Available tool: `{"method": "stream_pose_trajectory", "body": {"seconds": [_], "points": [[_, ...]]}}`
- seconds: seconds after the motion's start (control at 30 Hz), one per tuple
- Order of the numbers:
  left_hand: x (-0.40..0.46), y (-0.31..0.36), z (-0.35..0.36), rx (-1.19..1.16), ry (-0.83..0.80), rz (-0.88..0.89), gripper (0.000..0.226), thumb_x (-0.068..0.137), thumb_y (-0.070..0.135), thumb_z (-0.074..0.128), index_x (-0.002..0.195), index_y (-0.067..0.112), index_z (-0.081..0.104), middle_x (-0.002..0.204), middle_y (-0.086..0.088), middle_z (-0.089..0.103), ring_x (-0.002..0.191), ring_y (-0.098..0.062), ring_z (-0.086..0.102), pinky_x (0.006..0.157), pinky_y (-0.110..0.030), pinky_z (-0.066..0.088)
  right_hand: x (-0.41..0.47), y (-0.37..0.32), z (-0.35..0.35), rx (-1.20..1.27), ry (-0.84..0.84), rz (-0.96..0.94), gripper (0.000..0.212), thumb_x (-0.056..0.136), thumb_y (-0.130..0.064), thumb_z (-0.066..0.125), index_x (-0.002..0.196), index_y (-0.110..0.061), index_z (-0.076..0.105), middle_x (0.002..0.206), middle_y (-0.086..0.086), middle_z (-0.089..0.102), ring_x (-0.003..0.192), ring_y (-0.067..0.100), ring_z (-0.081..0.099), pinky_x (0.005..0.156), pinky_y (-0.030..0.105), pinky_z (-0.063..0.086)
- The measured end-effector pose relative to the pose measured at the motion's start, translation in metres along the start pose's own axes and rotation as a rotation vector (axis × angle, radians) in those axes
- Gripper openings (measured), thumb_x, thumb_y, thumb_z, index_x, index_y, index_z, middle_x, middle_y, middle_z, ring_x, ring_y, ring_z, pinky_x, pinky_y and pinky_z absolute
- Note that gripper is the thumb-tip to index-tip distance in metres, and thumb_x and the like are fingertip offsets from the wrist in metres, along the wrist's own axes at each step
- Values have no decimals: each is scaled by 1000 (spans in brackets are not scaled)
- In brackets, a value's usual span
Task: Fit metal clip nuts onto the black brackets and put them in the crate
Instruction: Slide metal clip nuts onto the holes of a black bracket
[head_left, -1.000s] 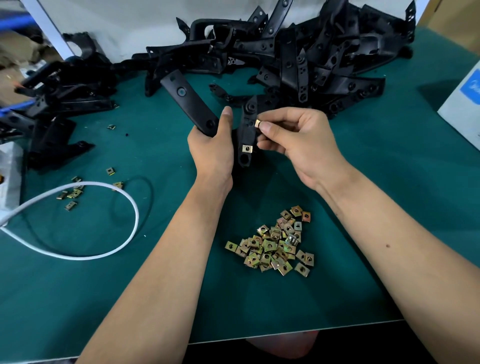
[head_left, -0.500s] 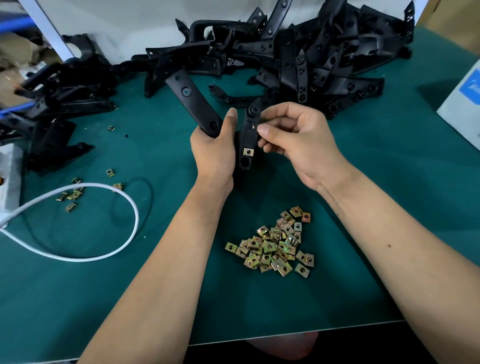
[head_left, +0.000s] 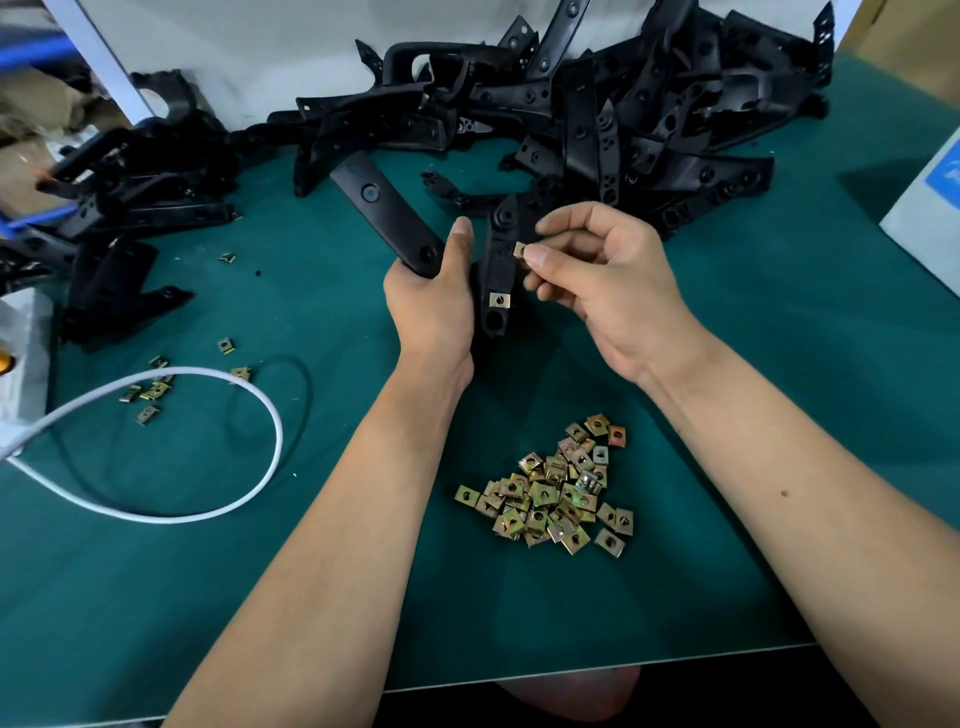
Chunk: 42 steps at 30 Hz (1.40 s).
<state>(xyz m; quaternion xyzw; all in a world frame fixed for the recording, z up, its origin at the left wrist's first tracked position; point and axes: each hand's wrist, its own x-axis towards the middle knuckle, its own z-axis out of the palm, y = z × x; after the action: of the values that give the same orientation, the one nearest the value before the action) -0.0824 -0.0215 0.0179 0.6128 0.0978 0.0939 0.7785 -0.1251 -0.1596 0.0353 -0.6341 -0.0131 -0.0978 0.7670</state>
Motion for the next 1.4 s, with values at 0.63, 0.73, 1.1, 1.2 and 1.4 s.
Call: {"method": "stream_pose_trajectory", "body": {"seconds": [0.63, 0.73, 1.1, 1.2, 1.4], "points": [[1, -5, -1, 202, -62, 80, 34, 92, 25, 75, 72, 18, 48, 53, 16, 50, 51, -5, 48, 49, -22, 41, -4, -7, -1, -47, -94, 34, 28, 88, 10, 72, 92, -12, 56, 71, 2, 65, 61, 17, 66, 54, 21, 48], [-1, -5, -1, 229, -62, 103, 35, 93, 24, 74, 70, 21, 48, 49, 19, 49, 48, -2, 46, 48, -19, 39, -3, -5, -1, -27, -97, 35, 28, 87, 10, 73, 93, -12, 55, 69, 2, 66, 60, 17, 66, 52, 21, 47], [0, 3, 1, 21, 78, 33, 34, 92, 27, 74, 71, 19, 48, 61, 8, 51, 61, -15, 49, 57, -34, 45, -2, 7, 7, -120, -103, -31, 5, 96, -10, 71, 97, -6, 68, 73, 2, 68, 61, 16, 64, 51, 24, 48], [2, 5, -1, -83, 148, 20, 36, 94, 22, 72, 69, 18, 47, 62, 4, 51, 62, -17, 50, 58, -35, 44, -5, 13, 10, -239, -192, 20, 12, 97, -14, 71, 88, -7, 74, 70, 5, 67, 58, 15, 59, 48, 22, 44], [4, 6, -4, -133, 147, 15, 40, 95, 19, 70, 66, 20, 43, 54, 11, 49, 53, -11, 48, 54, -30, 42, -5, 15, 10, -201, -215, 58, 4, 93, -9, 75, 90, -7, 77, 69, 6, 69, 58, 12, 58, 46, 19, 42]]}}
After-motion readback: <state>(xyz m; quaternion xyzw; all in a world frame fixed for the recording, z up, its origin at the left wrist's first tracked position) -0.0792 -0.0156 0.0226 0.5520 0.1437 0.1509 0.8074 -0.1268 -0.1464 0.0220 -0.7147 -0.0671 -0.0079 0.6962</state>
